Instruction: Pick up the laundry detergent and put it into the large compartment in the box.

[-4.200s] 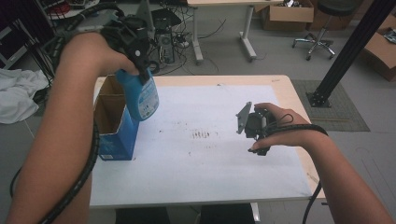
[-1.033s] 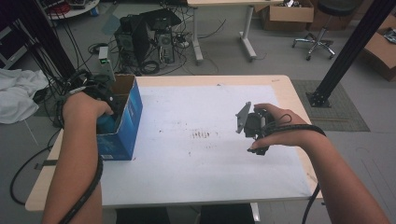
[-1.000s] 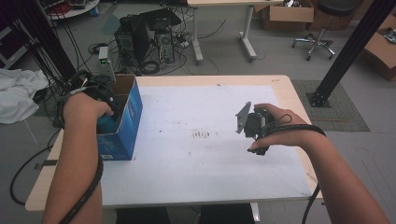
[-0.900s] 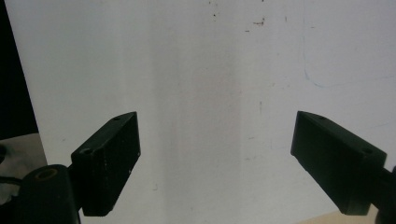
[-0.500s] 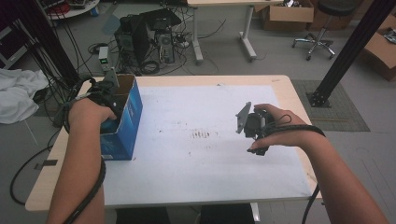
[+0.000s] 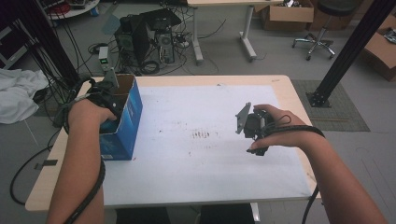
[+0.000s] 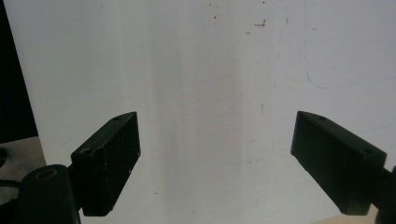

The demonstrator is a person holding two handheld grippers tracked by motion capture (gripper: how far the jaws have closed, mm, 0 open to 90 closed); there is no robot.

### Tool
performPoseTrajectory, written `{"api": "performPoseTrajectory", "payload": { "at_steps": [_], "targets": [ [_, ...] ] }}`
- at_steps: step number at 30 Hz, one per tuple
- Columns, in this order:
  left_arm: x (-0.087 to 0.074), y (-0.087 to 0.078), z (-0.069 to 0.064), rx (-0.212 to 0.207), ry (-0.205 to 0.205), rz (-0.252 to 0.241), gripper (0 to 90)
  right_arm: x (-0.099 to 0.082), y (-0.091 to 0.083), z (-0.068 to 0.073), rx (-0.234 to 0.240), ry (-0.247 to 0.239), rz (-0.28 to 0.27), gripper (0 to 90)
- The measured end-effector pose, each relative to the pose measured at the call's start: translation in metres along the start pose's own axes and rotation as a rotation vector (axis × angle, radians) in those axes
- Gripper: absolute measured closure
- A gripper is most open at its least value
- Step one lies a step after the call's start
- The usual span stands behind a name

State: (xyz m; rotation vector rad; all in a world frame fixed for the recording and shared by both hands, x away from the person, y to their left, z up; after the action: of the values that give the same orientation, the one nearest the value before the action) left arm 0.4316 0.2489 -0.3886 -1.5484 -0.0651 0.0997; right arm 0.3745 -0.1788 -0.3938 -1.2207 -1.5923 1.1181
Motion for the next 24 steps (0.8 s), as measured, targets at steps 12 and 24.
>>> {"api": "performPoseTrajectory", "payload": {
  "at_steps": [12, 24],
  "targets": [
    [-0.0012, -0.0006, 0.0015, 0.004, -0.010, 0.001, 37.0, -0.0009, -0.0017, 0.0016, -0.002, 0.004, 0.004, 15.7],
    [-0.0019, -0.0096, 0.0022, 0.010, -0.003, -0.017, 32.0, 0.0015, -0.0012, 0.0022, -0.004, -0.005, 0.000, 15.7]
  ]
}}
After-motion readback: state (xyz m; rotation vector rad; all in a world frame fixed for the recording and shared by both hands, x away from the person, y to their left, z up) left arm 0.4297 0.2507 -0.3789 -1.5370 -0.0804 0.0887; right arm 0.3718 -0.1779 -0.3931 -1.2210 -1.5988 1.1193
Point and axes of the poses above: each handheld gripper's, and its own axes: y roughly forward along the jaws, x roughly out of its top, z roughly to its left, the point moved 10 cm from there along y, roughly forward along the jaws, and after that the axes turned 13 degrees about -y, right-handed, at the moved point
